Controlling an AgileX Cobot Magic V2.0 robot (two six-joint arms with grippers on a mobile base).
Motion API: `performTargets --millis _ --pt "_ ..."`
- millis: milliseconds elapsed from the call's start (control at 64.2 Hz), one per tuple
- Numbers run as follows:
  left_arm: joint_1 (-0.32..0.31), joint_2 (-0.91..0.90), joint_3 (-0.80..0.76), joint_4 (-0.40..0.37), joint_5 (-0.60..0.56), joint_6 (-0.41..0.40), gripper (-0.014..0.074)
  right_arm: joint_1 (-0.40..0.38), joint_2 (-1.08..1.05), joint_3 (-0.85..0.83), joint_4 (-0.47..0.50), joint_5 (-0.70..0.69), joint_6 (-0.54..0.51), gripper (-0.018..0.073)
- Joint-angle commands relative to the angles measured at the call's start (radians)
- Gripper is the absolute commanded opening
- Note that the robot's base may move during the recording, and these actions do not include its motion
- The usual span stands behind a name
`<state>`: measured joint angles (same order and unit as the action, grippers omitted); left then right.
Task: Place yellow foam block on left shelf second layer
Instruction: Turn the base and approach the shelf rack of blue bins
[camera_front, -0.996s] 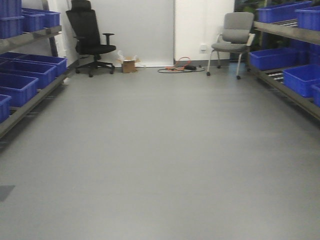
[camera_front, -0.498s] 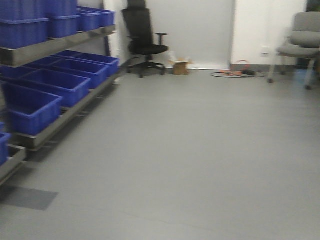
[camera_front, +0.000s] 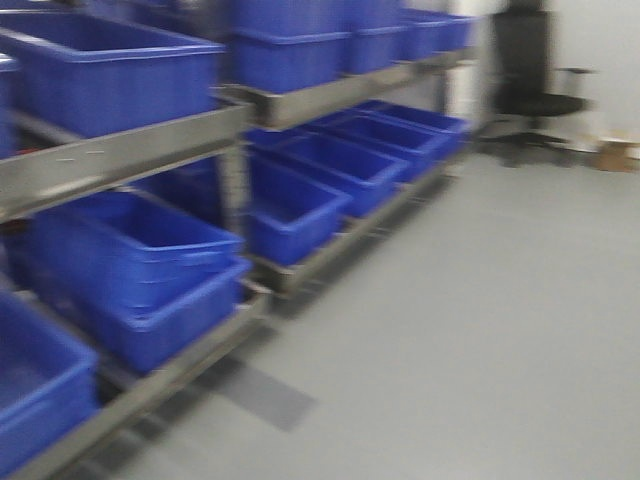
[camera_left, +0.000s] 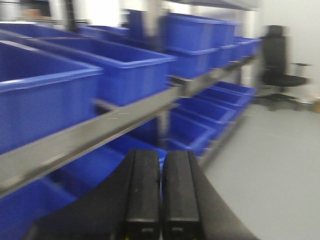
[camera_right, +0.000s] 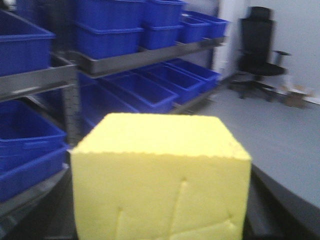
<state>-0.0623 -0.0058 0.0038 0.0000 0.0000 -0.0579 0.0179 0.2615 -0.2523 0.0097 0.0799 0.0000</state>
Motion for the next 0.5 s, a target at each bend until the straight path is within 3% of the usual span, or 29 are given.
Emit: performTargets --millis 0,483 --pt "0.0 -0.021 0.027 -0.006 -0.082 -0.003 0.0124 -0.005 0.009 -0.029 -0.01 -0.096 -0.014 0.0517" --pt "0.0 -0.021 0.027 -0.006 -0.082 -0.003 0.0124 -0.005 0.009 -0.029 -0.01 -0.096 -0.014 0.0517"
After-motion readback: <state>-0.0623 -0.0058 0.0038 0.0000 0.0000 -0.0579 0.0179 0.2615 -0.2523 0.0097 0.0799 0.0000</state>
